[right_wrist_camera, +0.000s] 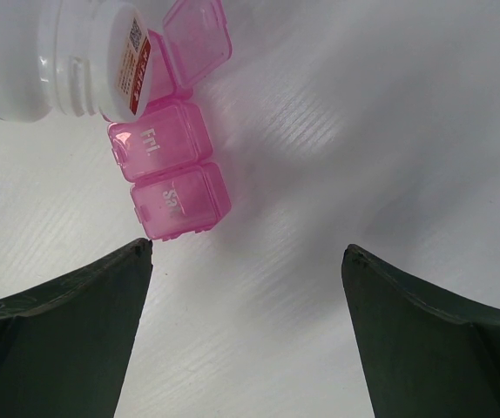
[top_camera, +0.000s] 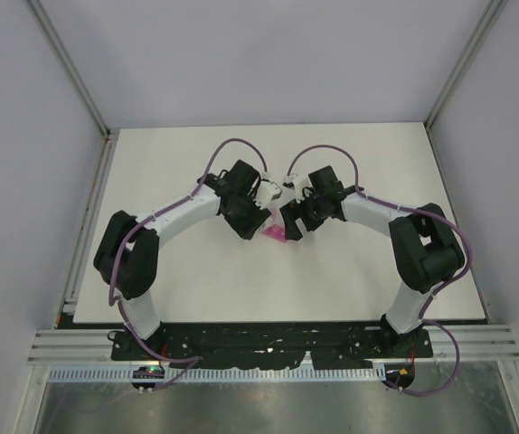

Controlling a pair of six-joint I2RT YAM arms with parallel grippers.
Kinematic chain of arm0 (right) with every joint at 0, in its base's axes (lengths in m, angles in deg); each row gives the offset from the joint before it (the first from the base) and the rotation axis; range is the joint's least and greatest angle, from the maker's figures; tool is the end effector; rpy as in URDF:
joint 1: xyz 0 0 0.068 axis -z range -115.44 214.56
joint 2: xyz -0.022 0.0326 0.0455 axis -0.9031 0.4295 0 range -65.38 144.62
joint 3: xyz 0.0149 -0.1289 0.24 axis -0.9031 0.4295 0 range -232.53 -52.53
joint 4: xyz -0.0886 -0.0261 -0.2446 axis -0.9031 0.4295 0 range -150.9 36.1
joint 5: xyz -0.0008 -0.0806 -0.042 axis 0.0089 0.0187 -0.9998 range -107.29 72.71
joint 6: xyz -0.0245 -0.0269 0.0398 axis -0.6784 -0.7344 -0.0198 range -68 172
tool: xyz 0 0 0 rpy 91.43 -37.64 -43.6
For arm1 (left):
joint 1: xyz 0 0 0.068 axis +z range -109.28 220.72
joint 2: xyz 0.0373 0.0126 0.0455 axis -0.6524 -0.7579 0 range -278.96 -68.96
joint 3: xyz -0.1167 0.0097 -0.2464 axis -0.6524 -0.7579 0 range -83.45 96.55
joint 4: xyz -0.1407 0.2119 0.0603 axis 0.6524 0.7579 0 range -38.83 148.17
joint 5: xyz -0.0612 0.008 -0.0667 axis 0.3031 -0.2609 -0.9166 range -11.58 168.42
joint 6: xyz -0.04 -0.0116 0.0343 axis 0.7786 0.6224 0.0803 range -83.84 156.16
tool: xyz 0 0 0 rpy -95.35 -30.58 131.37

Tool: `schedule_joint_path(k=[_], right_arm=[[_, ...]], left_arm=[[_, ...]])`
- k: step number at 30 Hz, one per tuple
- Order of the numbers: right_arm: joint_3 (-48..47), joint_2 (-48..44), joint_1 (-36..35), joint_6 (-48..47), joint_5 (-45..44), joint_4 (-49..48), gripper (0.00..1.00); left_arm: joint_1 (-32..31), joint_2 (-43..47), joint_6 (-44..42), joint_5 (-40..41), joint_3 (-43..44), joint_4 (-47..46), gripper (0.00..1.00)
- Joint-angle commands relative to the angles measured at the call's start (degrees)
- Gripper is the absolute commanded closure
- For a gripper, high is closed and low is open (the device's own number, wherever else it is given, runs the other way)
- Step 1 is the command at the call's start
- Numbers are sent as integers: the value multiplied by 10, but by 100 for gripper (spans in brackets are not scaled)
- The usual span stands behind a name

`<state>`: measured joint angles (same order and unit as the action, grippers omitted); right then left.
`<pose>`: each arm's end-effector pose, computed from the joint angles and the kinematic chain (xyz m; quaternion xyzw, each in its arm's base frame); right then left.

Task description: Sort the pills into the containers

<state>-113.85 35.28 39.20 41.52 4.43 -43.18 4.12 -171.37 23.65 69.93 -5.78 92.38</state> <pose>0.3147 0.1637 0.1742 -0.3406 0.8797 0.2152 0.2526 0.2930 -0.2241 0.2236 0.4194 0.8807 -0.1141 0.1880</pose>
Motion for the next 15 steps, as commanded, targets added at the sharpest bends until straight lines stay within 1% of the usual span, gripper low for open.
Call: schedule_joint_path(k=[1, 15], right_arm=[[-22, -2, 3, 3, 3, -5, 7], [-21, -2, 4, 2, 6, -5, 6]], left_arm=[[-5, -3, -8, 7, 28, 11, 100], [-10, -20, -11, 19, 53, 38, 100]])
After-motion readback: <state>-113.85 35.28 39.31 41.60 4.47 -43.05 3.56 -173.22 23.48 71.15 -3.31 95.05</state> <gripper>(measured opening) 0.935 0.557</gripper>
